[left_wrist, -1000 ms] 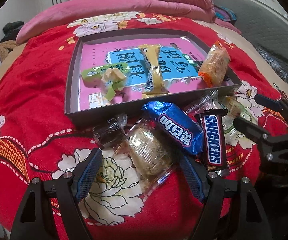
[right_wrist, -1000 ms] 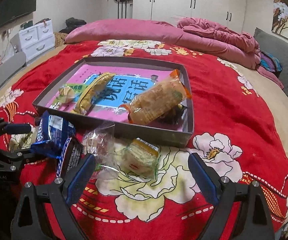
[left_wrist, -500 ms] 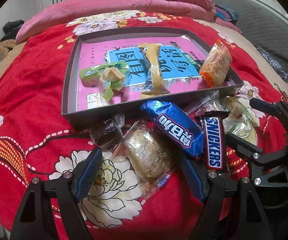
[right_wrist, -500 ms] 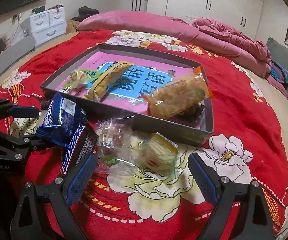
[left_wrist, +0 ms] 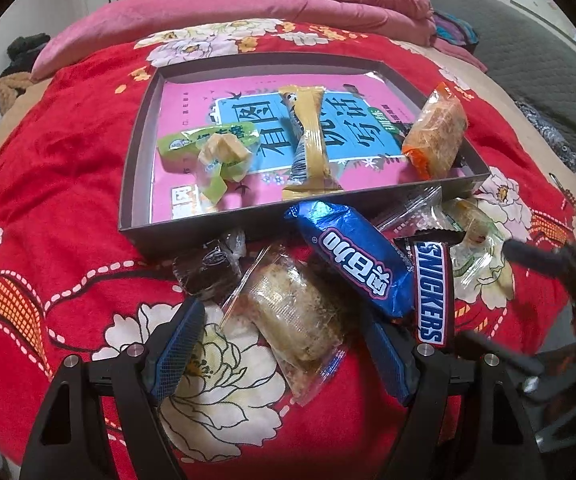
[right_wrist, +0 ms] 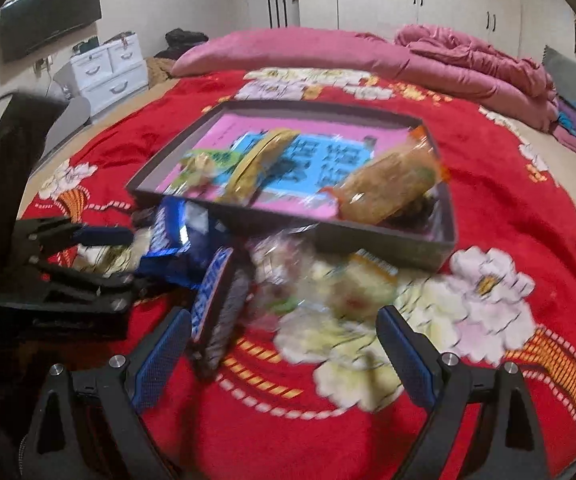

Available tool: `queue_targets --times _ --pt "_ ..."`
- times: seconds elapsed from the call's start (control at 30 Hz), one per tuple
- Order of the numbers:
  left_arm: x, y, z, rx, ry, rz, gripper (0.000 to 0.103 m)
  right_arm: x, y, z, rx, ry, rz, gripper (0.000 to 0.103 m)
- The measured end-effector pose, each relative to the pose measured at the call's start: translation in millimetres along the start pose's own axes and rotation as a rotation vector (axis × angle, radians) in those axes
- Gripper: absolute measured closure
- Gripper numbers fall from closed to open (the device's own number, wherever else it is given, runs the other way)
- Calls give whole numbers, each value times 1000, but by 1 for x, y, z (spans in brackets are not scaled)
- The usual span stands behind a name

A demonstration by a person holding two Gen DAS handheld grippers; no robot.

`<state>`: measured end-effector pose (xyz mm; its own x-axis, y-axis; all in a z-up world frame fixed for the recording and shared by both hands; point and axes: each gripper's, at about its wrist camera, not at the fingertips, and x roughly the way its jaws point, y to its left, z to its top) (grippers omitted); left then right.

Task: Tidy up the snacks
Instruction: 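Grasp the clear pastry bag with the left tool while the right tool grasps the Snickers bar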

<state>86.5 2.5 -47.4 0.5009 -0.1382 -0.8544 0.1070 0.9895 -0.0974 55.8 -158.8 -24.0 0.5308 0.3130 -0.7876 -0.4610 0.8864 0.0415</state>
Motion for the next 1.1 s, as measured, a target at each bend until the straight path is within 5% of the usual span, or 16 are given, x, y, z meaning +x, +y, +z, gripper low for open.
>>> queue_targets --times 0.13,0.5,0.77,1.1 --pt "-1 2 1 -11 -3 -10 23 11 9 -3 -10 39 14 32" --pt "0 7 1 -36 9 -40 23 31 15 4 40 56 64 44" --pt "3 7 2 -56 18 -47 23 34 12 5 50 69 122 73" --pt "10 3 5 -115 37 -76 32 17 -17 0 159 47 161 81"
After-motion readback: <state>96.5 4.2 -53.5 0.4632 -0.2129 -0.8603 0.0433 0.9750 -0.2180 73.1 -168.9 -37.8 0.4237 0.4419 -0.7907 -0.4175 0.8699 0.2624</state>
